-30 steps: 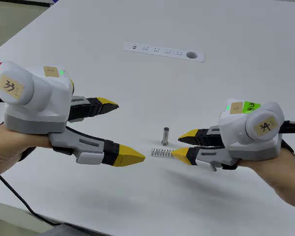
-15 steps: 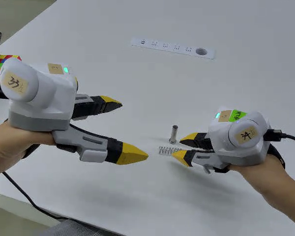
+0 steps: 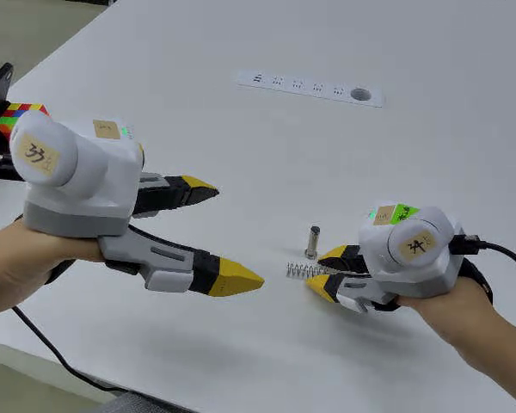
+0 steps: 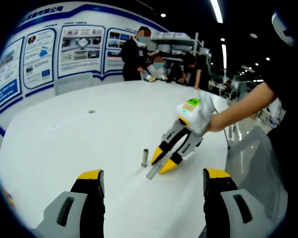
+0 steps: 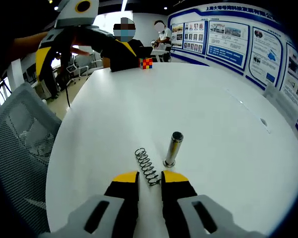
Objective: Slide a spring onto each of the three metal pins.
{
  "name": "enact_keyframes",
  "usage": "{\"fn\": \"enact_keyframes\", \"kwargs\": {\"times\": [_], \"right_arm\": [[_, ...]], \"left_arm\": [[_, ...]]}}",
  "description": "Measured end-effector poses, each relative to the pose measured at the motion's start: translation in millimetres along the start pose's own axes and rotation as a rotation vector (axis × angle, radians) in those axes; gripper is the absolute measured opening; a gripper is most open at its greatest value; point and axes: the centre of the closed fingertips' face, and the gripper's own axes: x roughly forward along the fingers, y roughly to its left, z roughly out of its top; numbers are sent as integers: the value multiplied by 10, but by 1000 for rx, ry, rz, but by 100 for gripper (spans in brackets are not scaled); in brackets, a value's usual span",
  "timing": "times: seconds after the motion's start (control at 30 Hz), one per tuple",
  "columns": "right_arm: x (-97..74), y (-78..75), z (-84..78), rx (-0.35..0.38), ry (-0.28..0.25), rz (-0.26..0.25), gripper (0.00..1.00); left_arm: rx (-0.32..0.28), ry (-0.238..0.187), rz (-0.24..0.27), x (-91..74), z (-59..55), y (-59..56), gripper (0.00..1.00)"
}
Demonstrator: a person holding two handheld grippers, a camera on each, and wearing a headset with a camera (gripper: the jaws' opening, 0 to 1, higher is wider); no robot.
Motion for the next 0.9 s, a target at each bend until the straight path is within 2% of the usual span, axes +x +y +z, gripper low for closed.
{"fn": "enact_keyframes", "kwargs": {"times": [0.2, 0.3, 0.5, 0.8, 0.9], "right_arm": [[4, 19, -2, 3, -3, 12, 15], [7, 63, -2, 8, -4, 34, 13], [-1, 95, -10, 2, -2, 42, 12], [-12, 92, -29, -7, 16, 33, 11], [-60, 109, 3, 15, 3, 39, 11]], "left_arm": [[0, 0, 4, -2, 4, -6, 84], [1, -1, 2, 3, 11, -17, 84], [7, -5, -1, 24, 31, -39, 84], [11, 4, -4, 12, 3, -71, 83], [13, 7, -7, 11, -2, -96, 83]]}}
